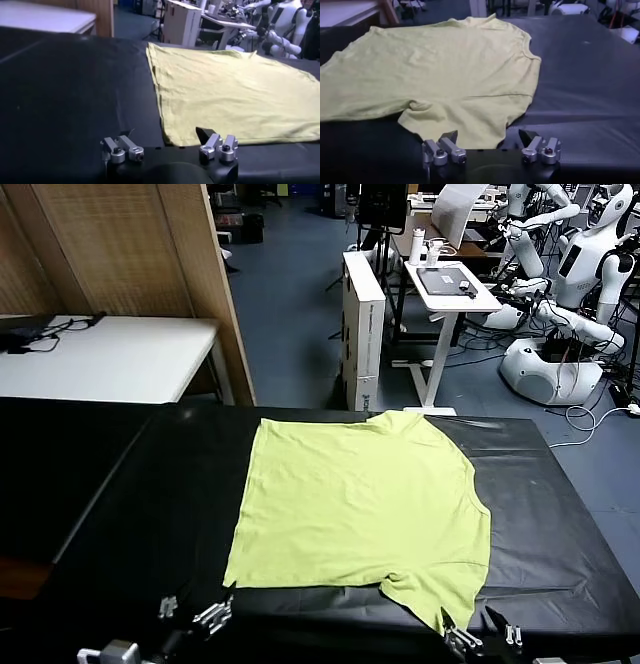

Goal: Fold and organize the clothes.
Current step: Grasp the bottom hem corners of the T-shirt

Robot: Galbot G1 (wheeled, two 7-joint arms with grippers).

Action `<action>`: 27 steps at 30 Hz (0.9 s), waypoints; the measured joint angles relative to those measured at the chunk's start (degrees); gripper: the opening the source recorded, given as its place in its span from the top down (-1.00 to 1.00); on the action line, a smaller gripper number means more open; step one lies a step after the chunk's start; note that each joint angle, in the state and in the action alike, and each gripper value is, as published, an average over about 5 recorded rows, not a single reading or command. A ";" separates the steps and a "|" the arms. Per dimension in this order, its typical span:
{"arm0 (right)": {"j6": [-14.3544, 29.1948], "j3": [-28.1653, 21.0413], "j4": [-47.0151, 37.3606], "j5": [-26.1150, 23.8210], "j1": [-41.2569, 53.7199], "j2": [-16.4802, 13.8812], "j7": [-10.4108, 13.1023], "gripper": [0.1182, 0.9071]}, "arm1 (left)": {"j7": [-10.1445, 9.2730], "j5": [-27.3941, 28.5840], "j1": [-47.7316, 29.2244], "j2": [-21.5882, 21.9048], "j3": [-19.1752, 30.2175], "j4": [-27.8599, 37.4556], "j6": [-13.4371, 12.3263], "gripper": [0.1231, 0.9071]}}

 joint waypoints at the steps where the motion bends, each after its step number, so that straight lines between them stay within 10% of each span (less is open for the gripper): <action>1: 0.01 -0.01 -0.09 -0.04 -0.04 0.03 0.00 -1.00 | 0.00 0.05 -0.07 -0.09 0.08 0.13 0.01 -1.00; 11: 0.20 -0.28 -1.20 -0.32 -0.11 0.20 -0.08 -0.35 | 0.17 1.70 -0.84 -1.66 1.77 1.57 -0.16 -0.77; 19: 0.19 -0.41 -0.80 -0.29 -0.44 0.21 0.45 0.82 | 0.25 2.05 -0.83 -1.70 1.92 2.14 -0.77 0.29; 27: -1.81 -0.11 2.84 -0.62 -3.50 0.02 4.35 0.94 | 0.52 2.26 -0.17 -1.94 2.39 1.28 -0.97 0.94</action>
